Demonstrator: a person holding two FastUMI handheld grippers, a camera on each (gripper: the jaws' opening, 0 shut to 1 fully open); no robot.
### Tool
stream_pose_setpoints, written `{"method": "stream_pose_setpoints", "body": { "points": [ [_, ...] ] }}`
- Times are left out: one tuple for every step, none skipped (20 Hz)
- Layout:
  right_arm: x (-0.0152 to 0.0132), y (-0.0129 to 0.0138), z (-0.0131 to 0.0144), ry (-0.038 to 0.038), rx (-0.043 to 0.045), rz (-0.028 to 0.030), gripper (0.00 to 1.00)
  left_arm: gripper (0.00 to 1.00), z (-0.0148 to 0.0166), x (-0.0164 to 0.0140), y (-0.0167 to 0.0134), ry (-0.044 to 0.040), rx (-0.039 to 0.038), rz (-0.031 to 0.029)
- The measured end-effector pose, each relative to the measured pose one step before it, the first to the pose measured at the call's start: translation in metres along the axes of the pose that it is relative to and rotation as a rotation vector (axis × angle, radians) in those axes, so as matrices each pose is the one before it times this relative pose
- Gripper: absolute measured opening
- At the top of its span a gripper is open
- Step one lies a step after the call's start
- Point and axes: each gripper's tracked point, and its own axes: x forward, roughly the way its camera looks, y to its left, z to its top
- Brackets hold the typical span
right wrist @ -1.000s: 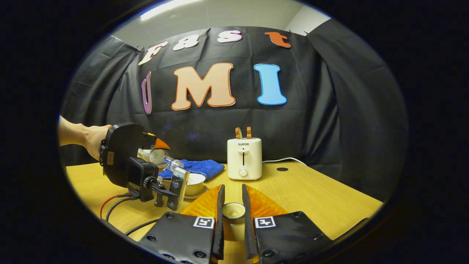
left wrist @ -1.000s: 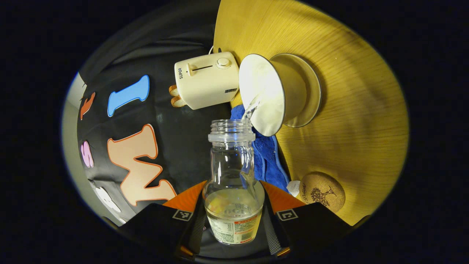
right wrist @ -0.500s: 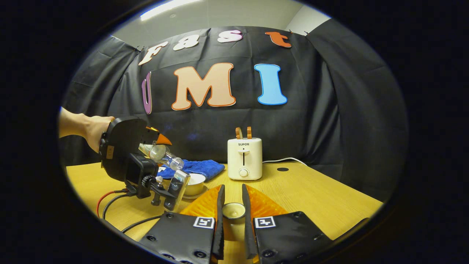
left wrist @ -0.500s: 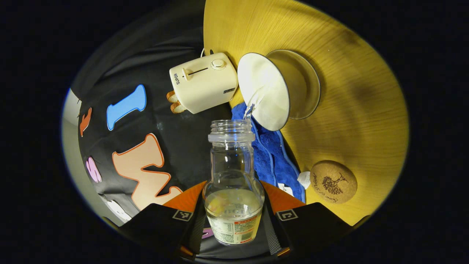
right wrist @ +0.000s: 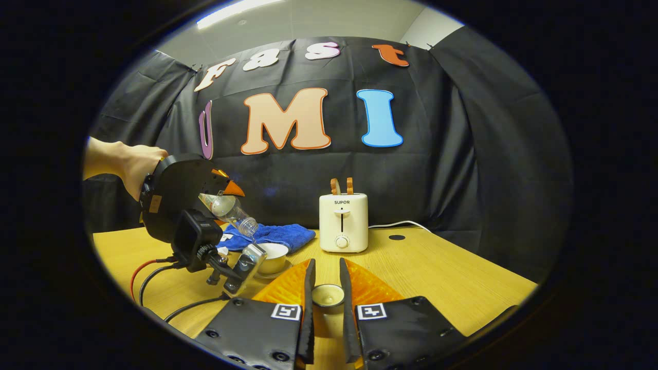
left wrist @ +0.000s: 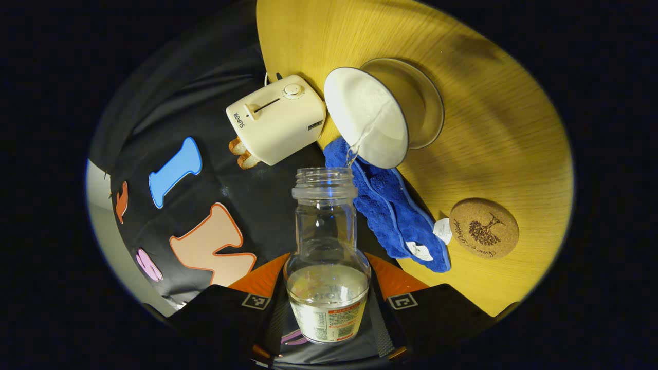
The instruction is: Open the teacup lid with one hand, grasp the water bottle and pour water into the teacup with the other hand; after pouring, place the water bottle on the coaster and then close the teacup lid.
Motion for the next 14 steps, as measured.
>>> {"method": "stream_pose_setpoints", "body": {
  "points": [
    [0.00032, -0.00013, -0.00044, 0.00006, 0.00019, -0.00015, 0.25, 0.67, 0.00065, -0.00165, 0.00285, -0.00381, 0.0008, 0.00706],
    [0.00038, 0.00011, 0.00029, -0.00029, -0.00063, -0.00026, 0.26, 0.67, 0.00146, -0.00033, 0.00152, -0.00293, -0.00404, 0.0041],
    [-0.00043, 0.00013, -0.00032, -0.0004, -0.00063, 0.00005, 0.26, 0.67, 0.00032, 0.00093, 0.00376, -0.00184, -0.00028, 0.00269],
    [-0.00012, -0.00002, 0.00014, -0.00018, -0.00001, -0.00005, 0.26, 0.67, 0.0009, 0.00089, 0.0016, 0.00018, 0.00961, 0.00212],
    [0.00008, -0.00039, -0.00037, 0.0003, 0.00016, -0.00081, 0.25, 0.67, 0.00028, 0.00035, 0.00122, 0.00108, 0.0099, 0.00109],
    [0.00005, -0.00011, 0.00061, -0.00005, -0.00028, -0.00091, 0.25, 0.67, 0.00019, 0.00039, 0.0004, 0.00029, 0.00725, -0.0003],
    [-0.00028, -0.00001, -0.00028, -0.00032, -0.00049, -0.0003, 0.25, 0.67, -0.0003, -0.00089, -0.00013, -0.00001, 0.00218, 0.00013],
    [0.00014, -0.00004, 0.00048, 0.00025, 0.00008, -0.00013, 0.26, 0.67, 0.00057, 0.0001, 0.00005, -0.0003, -0.00188, 0.00072],
    [-0.00014, 0.00012, -0.00033, 0.00037, 0.00061, -0.00009, 0.25, 0.67, -0.00033, -0.00027, 0.00005, 0.00104, -0.00052, -0.00034],
    [0.00052, 0.00002, 0.00007, -0.00001, 0.00015, -0.00023, 0.25, 0.67, 0.00007, 0.00046, 0.00063, -0.0012, 0.00345, 0.0011],
    [0.00022, -0.00011, -0.00045, -0.00094, -0.00121, -0.00095, 0.26, 0.67, -0.00045, -0.00059, -0.00072, 0.00105, 0.00002, -0.00258],
    [-0.00007, 0.00004, 0.00063, -0.00067, -0.00079, -0.00016, 0.26, 0.67, 0.00074, 0.00081, 0.00007, -0.00023, -0.00173, -0.00026],
    [-0.00016, 0.00056, 0.0, 0.00006, 0.0002, -0.00006, 0.26, 0.67, -0.00016, -0.00059, 0.00079, -0.00033, -0.00055, 0.00156],
    [0.0002, -0.00026, 0.0001, 0.0004, 0.00065, -0.00009, 0.25, 0.67, 0.00012, 0.00047, -0.00005, -0.0009, -0.00189, 0.00094]
  ]
}}
